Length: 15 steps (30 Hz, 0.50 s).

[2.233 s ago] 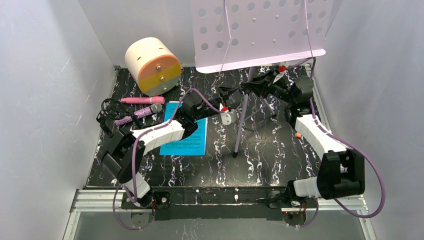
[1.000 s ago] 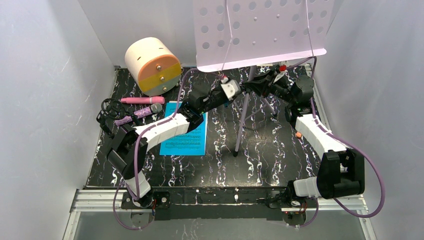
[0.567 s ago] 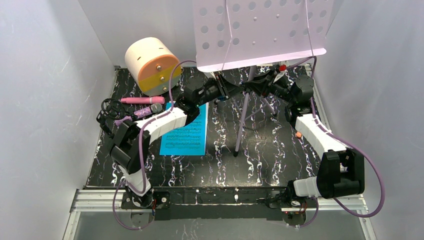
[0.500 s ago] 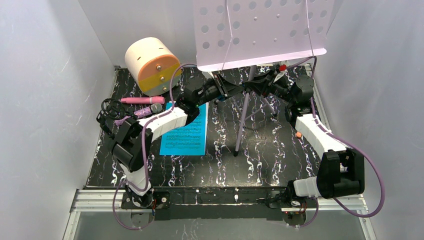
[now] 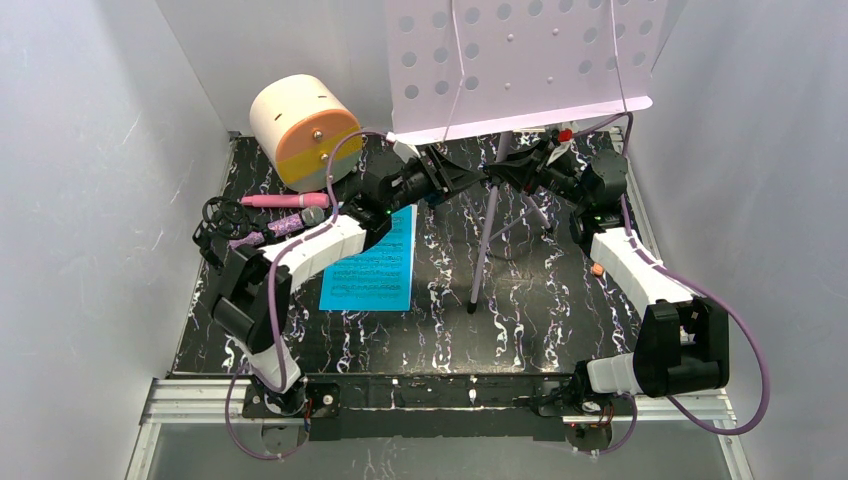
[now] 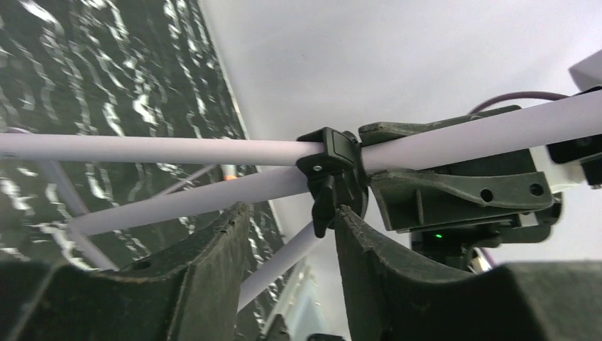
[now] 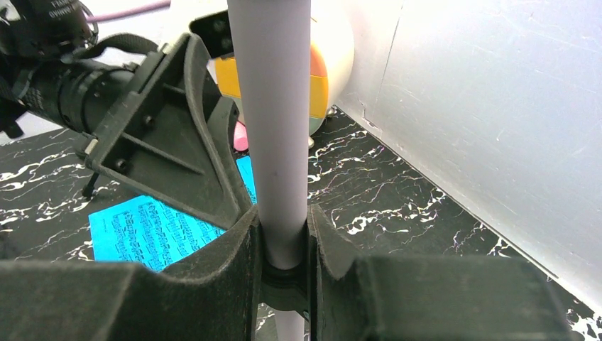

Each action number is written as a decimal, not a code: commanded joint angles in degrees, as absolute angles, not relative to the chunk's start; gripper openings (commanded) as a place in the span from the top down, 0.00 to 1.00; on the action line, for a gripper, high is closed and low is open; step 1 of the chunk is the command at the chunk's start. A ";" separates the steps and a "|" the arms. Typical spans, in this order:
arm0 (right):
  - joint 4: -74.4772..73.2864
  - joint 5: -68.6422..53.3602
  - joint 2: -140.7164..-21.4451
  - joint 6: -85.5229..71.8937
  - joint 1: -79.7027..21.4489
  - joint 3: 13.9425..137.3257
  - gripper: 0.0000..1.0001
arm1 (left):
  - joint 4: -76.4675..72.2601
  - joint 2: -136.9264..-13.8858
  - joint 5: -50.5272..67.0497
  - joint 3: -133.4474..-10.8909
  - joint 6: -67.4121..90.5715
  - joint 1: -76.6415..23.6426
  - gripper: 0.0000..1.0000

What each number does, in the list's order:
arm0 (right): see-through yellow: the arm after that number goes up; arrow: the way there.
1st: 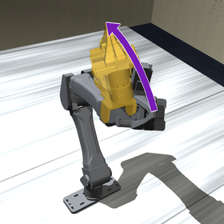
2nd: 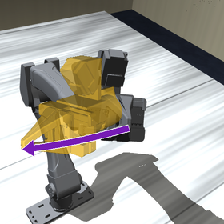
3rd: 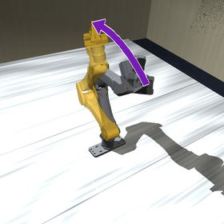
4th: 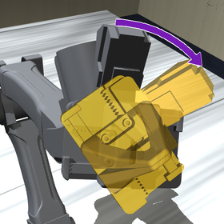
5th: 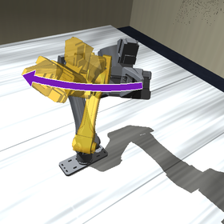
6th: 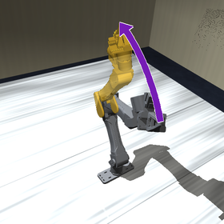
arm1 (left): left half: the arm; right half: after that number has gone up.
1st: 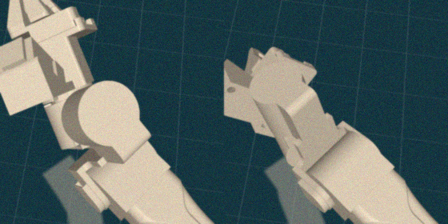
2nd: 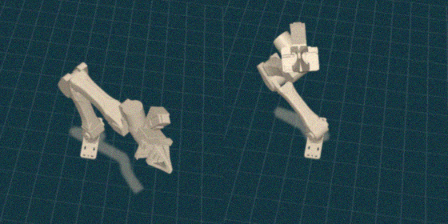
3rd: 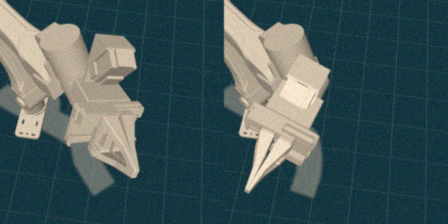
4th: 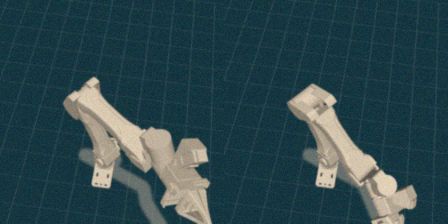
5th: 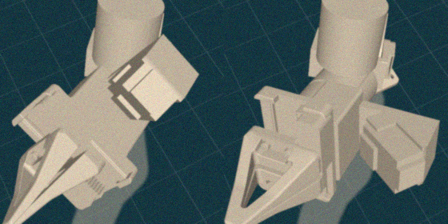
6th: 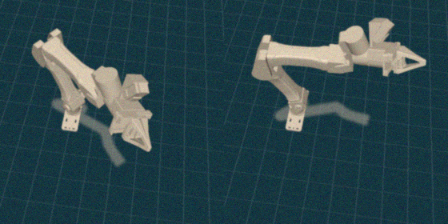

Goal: Pack up the instrument practice props
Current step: Unscrew the knob on the music stand.

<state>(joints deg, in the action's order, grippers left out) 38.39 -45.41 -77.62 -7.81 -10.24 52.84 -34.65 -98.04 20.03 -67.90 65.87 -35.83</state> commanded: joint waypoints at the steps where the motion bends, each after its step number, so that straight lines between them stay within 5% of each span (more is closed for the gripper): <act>1: 30.90 -42.91 -79.29 -9.03 -9.48 53.34 0.99 | -23.64 -91.52 13.38 -69.91 47.81 -34.45 0.50; 8: 30.96 -43.32 -79.19 -8.96 -9.41 53.42 0.99 | -30.43 -87.88 17.10 -65.37 22.98 -34.63 0.36; 15: 31.20 -43.49 -79.18 -8.95 -9.45 53.33 0.99 | -40.34 -85.70 25.25 -59.49 -5.91 -35.89 0.35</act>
<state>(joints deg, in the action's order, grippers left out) 38.35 -45.41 -77.62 -7.79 -10.24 52.84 -34.13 -88.99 20.10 -61.47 16.25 -34.79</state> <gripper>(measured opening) 0.317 0.645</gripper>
